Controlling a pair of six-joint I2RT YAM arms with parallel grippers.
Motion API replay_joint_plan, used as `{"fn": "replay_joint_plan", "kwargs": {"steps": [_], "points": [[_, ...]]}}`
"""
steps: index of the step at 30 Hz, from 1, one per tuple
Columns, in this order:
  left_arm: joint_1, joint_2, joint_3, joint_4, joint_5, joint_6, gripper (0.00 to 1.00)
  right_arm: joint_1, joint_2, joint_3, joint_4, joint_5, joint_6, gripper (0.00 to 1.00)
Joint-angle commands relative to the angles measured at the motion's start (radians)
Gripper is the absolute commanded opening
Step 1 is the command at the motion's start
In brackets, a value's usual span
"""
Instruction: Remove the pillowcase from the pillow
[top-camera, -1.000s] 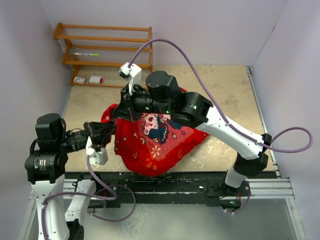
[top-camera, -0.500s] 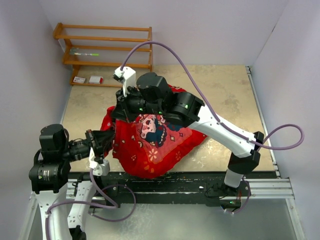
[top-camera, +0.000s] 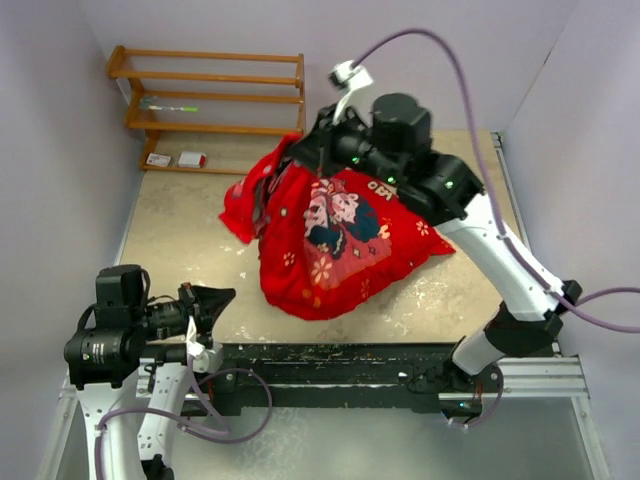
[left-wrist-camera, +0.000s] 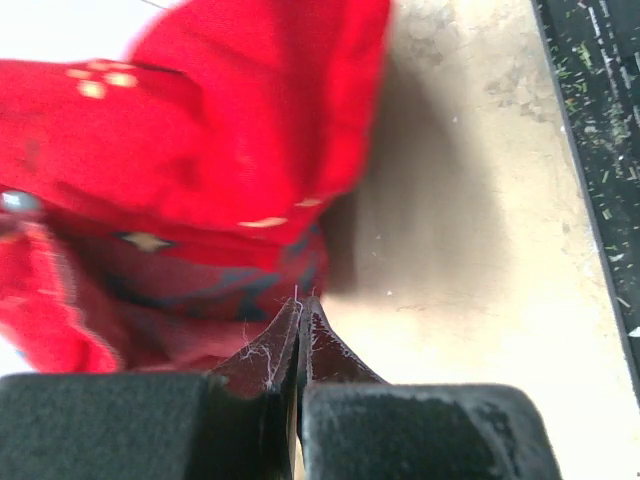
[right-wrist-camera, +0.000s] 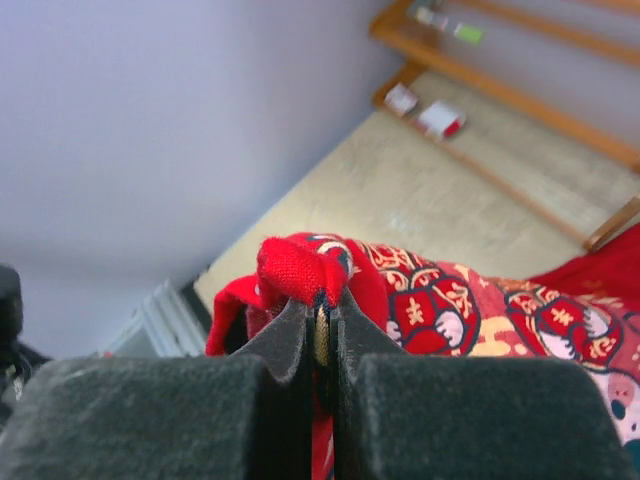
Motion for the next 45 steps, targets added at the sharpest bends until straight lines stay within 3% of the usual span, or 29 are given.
{"fn": "replay_joint_plan", "kwargs": {"steps": [1, 4, 5, 6, 7, 8, 10, 17, 26, 30, 32, 35, 36, 37, 40, 41, 45], "points": [[0.004, -0.01, -0.009, -0.109, 0.016, 0.085, 0.0, -0.055, -0.084, 0.065, 0.186, 0.036, 0.007, 0.0], [0.004, -0.025, 0.009, -0.08, 0.057, 0.052, 0.0, -0.056, -0.089, 0.028, 0.202, -0.023, 0.032, 0.0], [0.004, -0.036, 0.023, -0.035, 0.095, -0.008, 0.16, -0.057, -0.093, 0.002, 0.212, -0.033, 0.042, 0.0], [0.004, -0.045, 0.04, 0.026, 0.135, -0.099, 0.44, -0.057, -0.096, -0.028, 0.244, -0.045, 0.038, 0.0], [0.008, -0.054, 0.058, 0.115, 0.194, -0.206, 0.56, -0.056, -0.094, -0.055, 0.265, -0.085, 0.048, 0.0], [0.017, -0.057, 0.074, 0.167, 0.236, -0.265, 0.6, -0.054, -0.09, -0.08, 0.28, -0.124, 0.063, 0.0], [0.056, -0.051, 0.104, 0.223, 0.307, -0.31, 0.62, -0.031, -0.078, -0.111, 0.3, -0.158, 0.085, 0.0], [0.219, -0.013, 0.108, 0.239, 0.462, -0.189, 0.65, 0.134, 0.04, -0.017, 0.207, -0.145, 0.052, 0.0], [0.245, 0.017, 0.101, 0.208, 0.37, -0.152, 0.69, 0.188, 0.054, -0.023, 0.185, -0.167, 0.047, 0.0], [0.244, 0.061, 0.102, 0.104, 0.327, -0.077, 0.69, 0.205, 0.044, -0.025, 0.185, -0.178, 0.044, 0.0], [0.245, 0.085, 0.118, 0.18, 0.321, -0.244, 0.66, 0.212, 0.037, -0.026, 0.182, -0.176, 0.042, 0.0], [0.245, 0.068, 0.103, 0.549, 0.274, -0.782, 0.63, 0.219, 0.012, -0.051, 0.186, -0.167, 0.036, 0.0], [0.244, 0.049, 0.093, 0.614, 0.279, -0.862, 0.64, 0.219, 0.001, -0.073, 0.195, -0.161, 0.041, 0.0], [0.245, 0.029, 0.096, 0.575, 0.312, -0.785, 0.64, 0.22, -0.008, -0.089, 0.205, -0.158, 0.05, 0.0], [0.245, -0.012, 0.109, 0.064, 0.417, -0.074, 0.66, 0.219, -0.007, -0.082, 0.226, -0.158, 0.076, 0.0], [0.244, -0.015, 0.1, -0.026, 0.424, 0.069, 0.66, 0.221, 0.001, -0.066, 0.225, -0.165, 0.077, 0.0], [0.248, 0.034, 0.107, 0.022, 0.386, 0.058, 0.66, 0.253, 0.026, -0.005, 0.186, -0.16, 0.068, 0.0]]}}
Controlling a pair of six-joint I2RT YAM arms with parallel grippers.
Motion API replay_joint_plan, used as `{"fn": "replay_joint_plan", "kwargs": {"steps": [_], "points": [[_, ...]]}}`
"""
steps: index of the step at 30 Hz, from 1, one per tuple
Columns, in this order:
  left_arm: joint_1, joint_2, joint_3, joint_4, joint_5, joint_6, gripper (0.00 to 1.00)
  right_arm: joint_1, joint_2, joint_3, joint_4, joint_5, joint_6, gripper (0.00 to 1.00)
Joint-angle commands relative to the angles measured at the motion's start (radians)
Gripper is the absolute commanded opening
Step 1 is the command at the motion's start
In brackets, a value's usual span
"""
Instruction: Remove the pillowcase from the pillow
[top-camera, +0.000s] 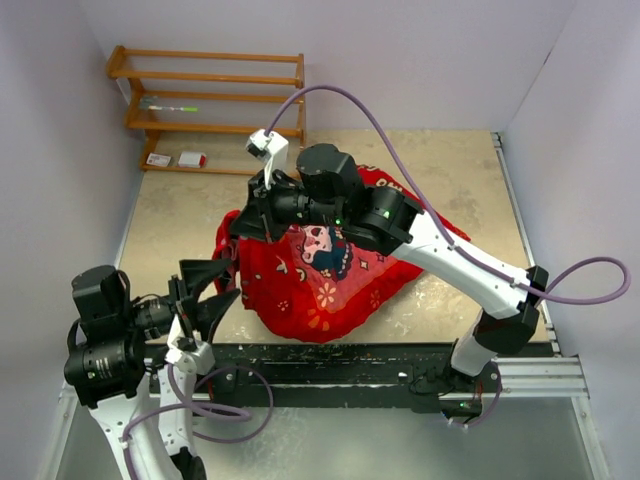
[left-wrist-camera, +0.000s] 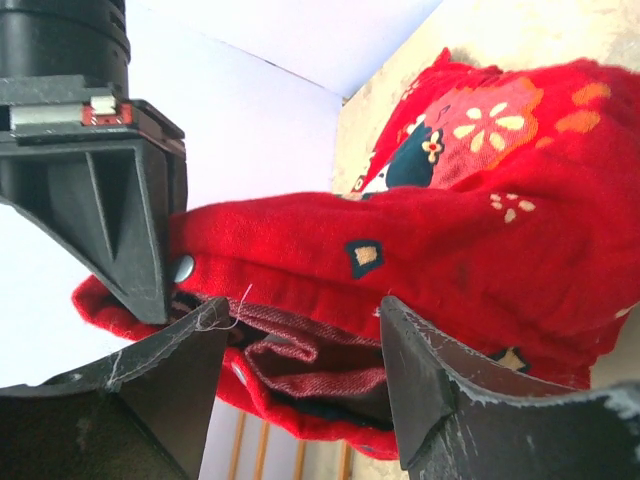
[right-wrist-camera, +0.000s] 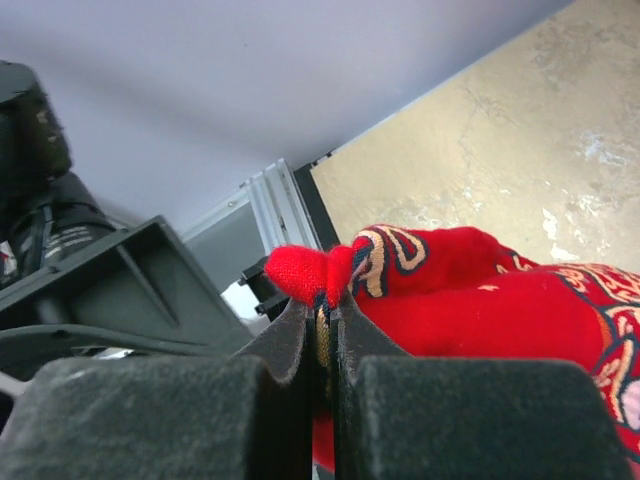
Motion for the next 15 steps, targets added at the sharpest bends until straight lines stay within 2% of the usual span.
{"fn": "replay_joint_plan", "kwargs": {"steps": [1, 5, 9, 12, 15], "points": [[0.008, 0.073, 0.023, -0.097, 0.019, 0.2, 0.67, 0.041, -0.027, 0.105, 0.095, -0.023, 0.015, 0.0], [0.008, 0.122, 0.052, -0.132, 0.016, 0.266, 0.71, 0.066, -0.013, 0.125, 0.079, -0.015, 0.01, 0.0], [0.019, 0.091, 0.008, -0.052, 0.004, 0.234, 0.72, 0.086, -0.006, 0.125, 0.073, -0.015, 0.01, 0.0], [0.019, 0.076, -0.039, 0.107, -0.069, 0.055, 0.69, 0.095, -0.01, 0.12, 0.07, -0.017, 0.009, 0.0], [0.019, 0.103, -0.057, 0.089, -0.133, 0.104, 0.62, 0.097, -0.012, 0.123, 0.071, -0.027, 0.011, 0.0]]}}
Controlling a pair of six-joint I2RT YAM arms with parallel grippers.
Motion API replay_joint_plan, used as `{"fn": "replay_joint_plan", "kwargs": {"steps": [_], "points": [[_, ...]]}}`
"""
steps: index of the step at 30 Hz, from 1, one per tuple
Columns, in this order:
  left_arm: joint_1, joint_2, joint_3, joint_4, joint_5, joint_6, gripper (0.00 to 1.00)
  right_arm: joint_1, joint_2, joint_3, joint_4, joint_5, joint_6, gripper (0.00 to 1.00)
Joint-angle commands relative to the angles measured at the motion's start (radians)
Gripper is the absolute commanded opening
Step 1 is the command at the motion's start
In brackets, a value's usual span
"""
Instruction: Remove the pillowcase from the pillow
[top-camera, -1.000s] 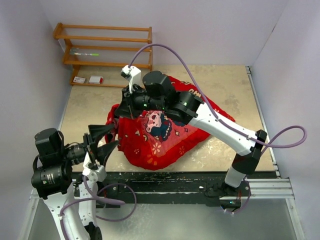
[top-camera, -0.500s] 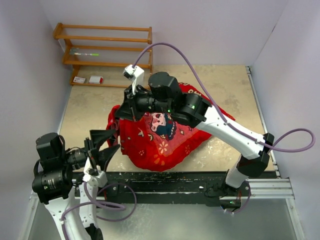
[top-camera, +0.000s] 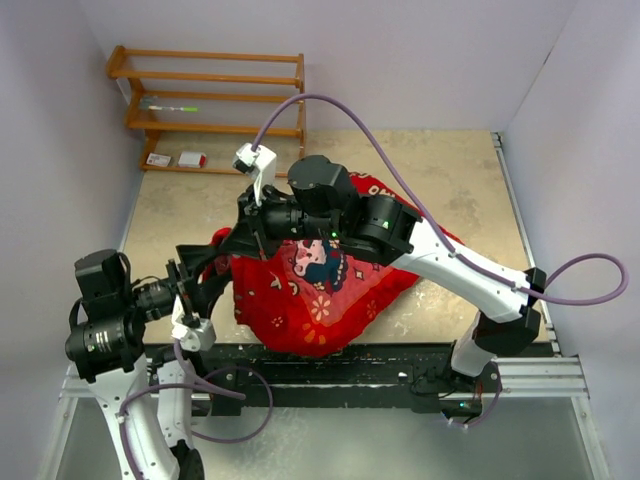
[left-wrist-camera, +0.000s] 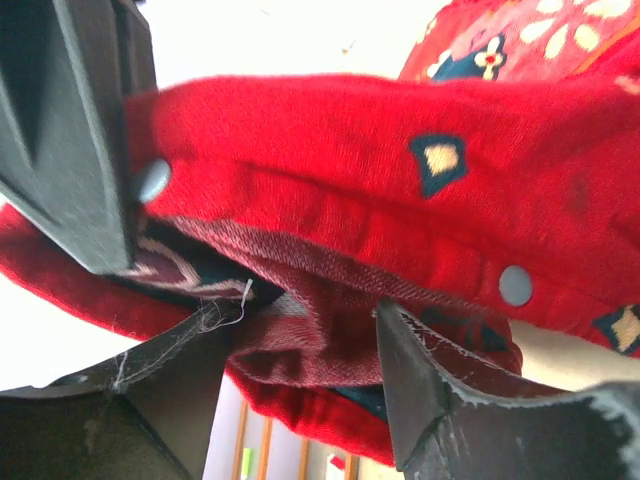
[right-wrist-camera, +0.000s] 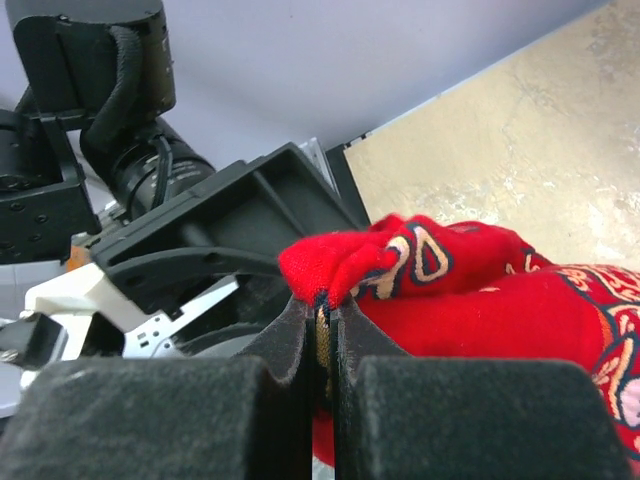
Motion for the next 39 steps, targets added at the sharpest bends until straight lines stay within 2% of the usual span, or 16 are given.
{"fn": "replay_joint_plan", "kwargs": {"steps": [1, 3, 4, 6, 9, 12, 14, 16, 18, 21, 25, 33, 39], "points": [[0.01, 0.045, -0.03, 0.031, -0.091, 0.03, 0.58, 0.016, -0.02, 0.073, 0.117, -0.032, 0.015, 0.0], [0.01, 0.071, -0.034, -0.058, -0.112, 0.154, 0.5, 0.018, -0.016, 0.083, 0.111, -0.033, 0.016, 0.0], [0.01, 0.071, -0.039, -0.05, -0.12, 0.167, 0.44, 0.019, -0.016, 0.085, 0.108, -0.033, 0.016, 0.0], [0.01, 0.047, -0.061, 0.03, -0.121, 0.102, 0.35, 0.021, -0.018, 0.082, 0.11, -0.034, 0.015, 0.0], [0.01, -0.02, -0.1, 0.187, -0.091, -0.075, 0.3, 0.025, -0.02, 0.061, 0.117, -0.029, 0.015, 0.0], [0.01, -0.051, -0.098, 0.201, -0.032, -0.118, 0.22, 0.026, -0.023, 0.021, 0.132, -0.02, 0.019, 0.0], [0.01, -0.047, -0.076, 0.134, -0.004, -0.077, 0.15, 0.026, -0.029, 0.003, 0.126, -0.002, 0.028, 0.0], [0.01, -0.049, -0.071, 0.047, 0.008, 0.029, 0.07, 0.024, -0.035, 0.0, 0.118, 0.002, 0.019, 0.0], [0.01, -0.054, -0.075, -0.033, 0.009, 0.143, 0.0, 0.017, -0.037, 0.029, 0.091, 0.07, -0.014, 0.0], [0.01, -0.058, -0.088, -0.136, 0.004, 0.288, 0.0, -0.011, -0.023, 0.098, 0.042, 0.156, -0.043, 0.0], [0.01, -0.068, -0.11, -0.244, -0.023, 0.435, 0.0, -0.016, -0.039, 0.112, 0.037, 0.282, -0.087, 0.0], [0.009, -0.105, -0.126, -0.273, -0.025, 0.412, 0.0, -0.009, -0.05, 0.067, 0.041, 0.462, -0.155, 0.0], [0.008, -0.108, -0.123, -0.273, -0.011, 0.367, 0.0, 0.003, -0.05, 0.067, 0.114, 0.668, -0.218, 0.0]]}}
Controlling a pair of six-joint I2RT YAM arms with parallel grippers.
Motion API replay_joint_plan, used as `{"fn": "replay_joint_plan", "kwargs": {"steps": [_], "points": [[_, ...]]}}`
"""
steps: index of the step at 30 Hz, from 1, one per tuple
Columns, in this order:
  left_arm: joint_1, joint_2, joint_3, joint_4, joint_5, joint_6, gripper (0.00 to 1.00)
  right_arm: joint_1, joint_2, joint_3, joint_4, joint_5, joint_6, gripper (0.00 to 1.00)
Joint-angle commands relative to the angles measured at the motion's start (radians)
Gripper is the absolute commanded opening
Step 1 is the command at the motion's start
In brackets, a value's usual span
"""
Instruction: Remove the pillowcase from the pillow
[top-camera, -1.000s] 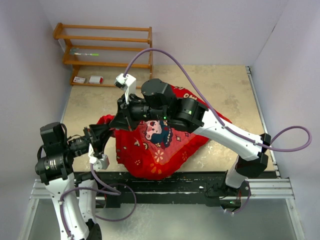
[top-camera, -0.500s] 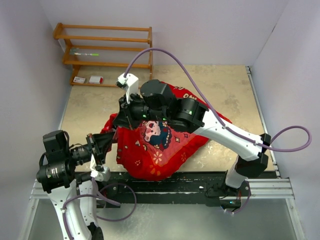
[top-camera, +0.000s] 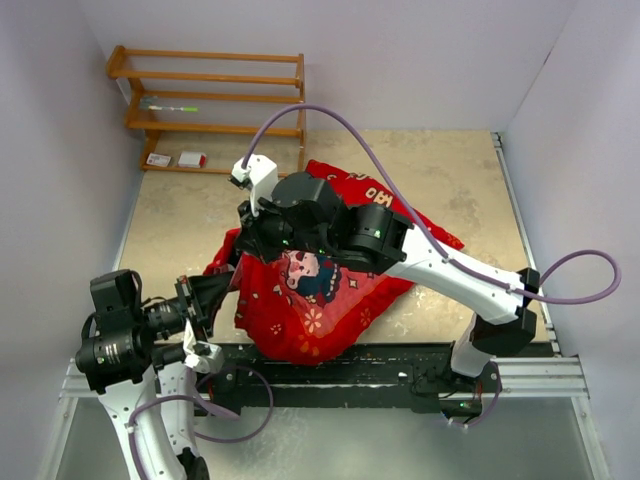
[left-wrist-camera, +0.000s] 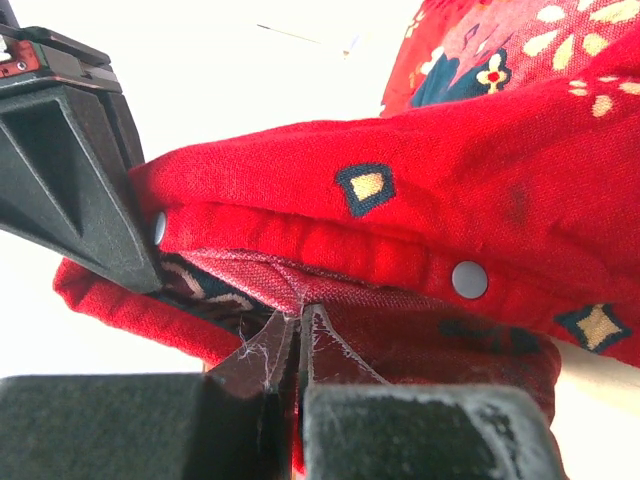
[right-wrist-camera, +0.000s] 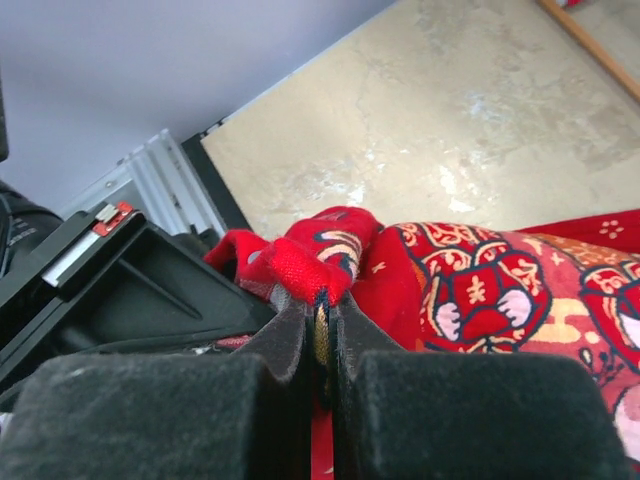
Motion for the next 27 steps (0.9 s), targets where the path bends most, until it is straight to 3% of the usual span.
{"fn": "replay_joint_plan", "kwargs": {"steps": [1, 15, 23, 27], "points": [[0.003, -0.014, -0.012, -0.114, -0.003, 0.059, 0.0, -0.044, -0.065, 0.064, 0.253, 0.362, -0.122, 0.0], [-0.005, 0.096, 0.026, -0.116, -0.035, -0.081, 0.0, -0.05, -0.062, 0.16, 0.597, 0.543, -0.274, 0.0], [-0.065, 0.117, 0.023, -0.116, -0.119, -0.184, 0.0, -0.133, -0.141, -0.006, 0.881, 0.729, -0.328, 0.0], [-0.1, 0.18, 0.043, -0.116, -0.189, -0.261, 0.0, -0.175, -0.159, -0.032, 0.904, 0.705, -0.309, 0.0]]}}
